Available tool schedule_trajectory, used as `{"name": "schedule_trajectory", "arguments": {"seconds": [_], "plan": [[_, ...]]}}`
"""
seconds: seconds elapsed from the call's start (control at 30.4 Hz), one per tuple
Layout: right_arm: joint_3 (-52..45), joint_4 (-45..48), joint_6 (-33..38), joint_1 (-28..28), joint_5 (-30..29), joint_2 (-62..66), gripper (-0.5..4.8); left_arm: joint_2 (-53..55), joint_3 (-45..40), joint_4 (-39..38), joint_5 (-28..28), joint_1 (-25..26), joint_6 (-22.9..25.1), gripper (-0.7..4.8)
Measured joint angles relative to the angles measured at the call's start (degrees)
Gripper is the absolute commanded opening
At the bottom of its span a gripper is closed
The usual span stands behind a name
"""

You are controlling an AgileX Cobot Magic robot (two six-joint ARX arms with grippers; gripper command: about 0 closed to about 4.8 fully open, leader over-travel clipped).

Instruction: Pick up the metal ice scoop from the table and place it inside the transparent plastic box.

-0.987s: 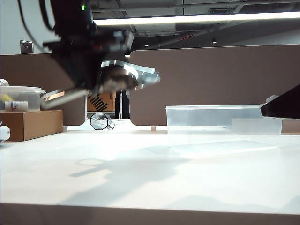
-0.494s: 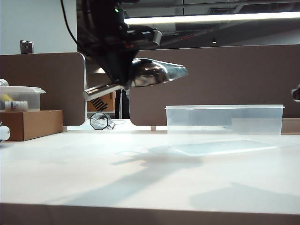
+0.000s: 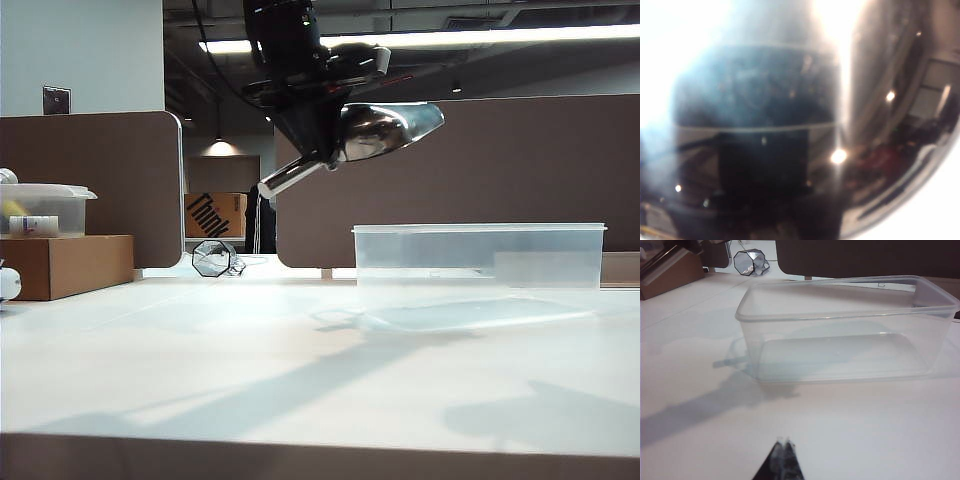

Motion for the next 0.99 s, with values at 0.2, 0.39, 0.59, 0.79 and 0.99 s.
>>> {"name": "schedule_trajectory", "arguments": {"seconds": [0.2,0.39,0.59,0.79,0.99], "plan": [[0.0,-0.1,0.0,-0.6,0.0,-1.0,-0.01,1.2,1.0,7.0,3.7,-2.0,-0.3,-0.05],[0.0,0.0,0.0,-0.8,0.0,-1.0,-0.01,4.1,0.9,12.5,5.6,-2.7,-1.4,-0.05],[0.0,0.0,0.0,-4.0,0.1,-1.0,-0.01,4.0,1.0,21.0,9.5,-3.1,-2.5,-0.05],[0.0,0.0,0.0,-4.2,0.0,-1.0,-0.01,7.1,1.0,25.5,11.3,-3.8,-2.8,-0.05],[0.0,0.0,0.0,-4.2,0.0,-1.0,-0.01,9.0,1.0,25.5,11.3,-3.8,-2.8,-0.05]]}}
